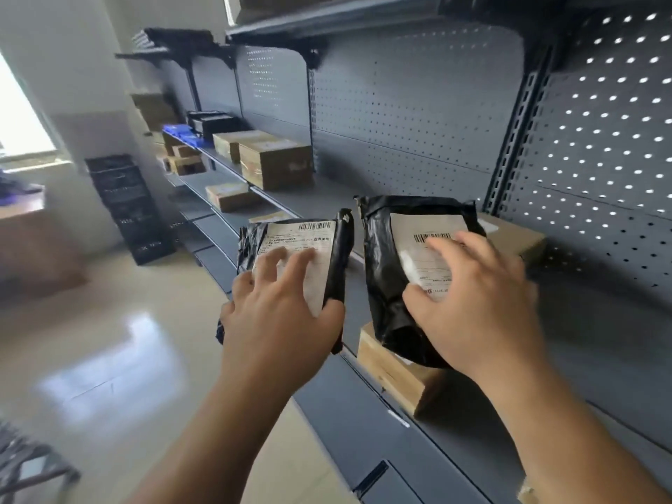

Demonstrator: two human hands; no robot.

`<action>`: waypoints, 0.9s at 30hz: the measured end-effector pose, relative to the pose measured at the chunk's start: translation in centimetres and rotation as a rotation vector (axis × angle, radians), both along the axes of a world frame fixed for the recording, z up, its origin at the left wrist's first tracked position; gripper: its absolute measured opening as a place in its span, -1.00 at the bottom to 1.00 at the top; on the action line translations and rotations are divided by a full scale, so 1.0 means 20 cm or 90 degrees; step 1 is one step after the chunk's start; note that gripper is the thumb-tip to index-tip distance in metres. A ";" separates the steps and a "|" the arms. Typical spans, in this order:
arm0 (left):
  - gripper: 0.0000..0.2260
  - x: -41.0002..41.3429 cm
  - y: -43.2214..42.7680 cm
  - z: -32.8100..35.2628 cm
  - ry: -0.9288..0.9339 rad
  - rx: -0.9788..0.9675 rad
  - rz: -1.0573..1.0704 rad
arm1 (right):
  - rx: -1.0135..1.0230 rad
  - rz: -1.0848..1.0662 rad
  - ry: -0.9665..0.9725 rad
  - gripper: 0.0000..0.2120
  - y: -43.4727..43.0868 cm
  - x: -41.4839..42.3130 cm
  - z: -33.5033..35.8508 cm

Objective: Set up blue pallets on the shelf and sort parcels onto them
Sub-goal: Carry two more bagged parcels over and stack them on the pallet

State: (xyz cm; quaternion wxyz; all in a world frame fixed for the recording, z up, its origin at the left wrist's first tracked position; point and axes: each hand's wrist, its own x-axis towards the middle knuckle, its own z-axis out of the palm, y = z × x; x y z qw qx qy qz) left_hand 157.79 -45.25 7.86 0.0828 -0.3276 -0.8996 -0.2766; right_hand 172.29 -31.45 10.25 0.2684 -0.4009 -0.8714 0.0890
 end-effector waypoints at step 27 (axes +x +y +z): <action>-0.33 -1.89 -0.36 -0.21 -0.098 -0.072 0.431 | -0.066 0.405 -0.106 -0.36 -0.01 -2.50 -0.28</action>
